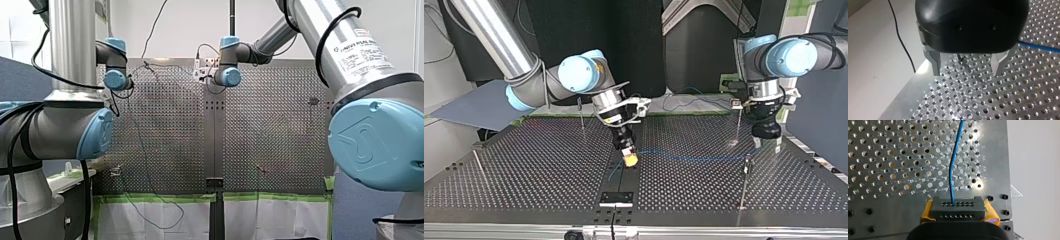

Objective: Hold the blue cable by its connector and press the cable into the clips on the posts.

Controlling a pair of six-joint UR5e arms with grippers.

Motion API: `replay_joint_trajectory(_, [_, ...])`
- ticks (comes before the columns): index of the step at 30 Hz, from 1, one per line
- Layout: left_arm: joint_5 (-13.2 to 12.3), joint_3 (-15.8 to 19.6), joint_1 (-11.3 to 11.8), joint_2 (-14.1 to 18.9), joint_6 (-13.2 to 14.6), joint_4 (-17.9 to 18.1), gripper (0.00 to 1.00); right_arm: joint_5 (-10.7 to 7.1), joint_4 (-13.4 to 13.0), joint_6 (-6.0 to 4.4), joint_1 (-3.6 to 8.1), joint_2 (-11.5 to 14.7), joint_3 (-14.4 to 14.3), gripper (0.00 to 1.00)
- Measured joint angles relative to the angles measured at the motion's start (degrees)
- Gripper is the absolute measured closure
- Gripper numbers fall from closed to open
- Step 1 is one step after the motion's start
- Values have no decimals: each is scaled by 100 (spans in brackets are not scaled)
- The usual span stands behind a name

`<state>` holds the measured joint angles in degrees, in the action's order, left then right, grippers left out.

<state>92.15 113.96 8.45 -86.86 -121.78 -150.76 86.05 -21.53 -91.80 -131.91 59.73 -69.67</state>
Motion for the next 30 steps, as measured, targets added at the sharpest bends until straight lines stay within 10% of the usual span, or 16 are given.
replay_joint_trajectory(30, [-260, -473, -349, 1477, 1123, -1525, 0, 9, 60, 2, -44, -7, -3, 100])
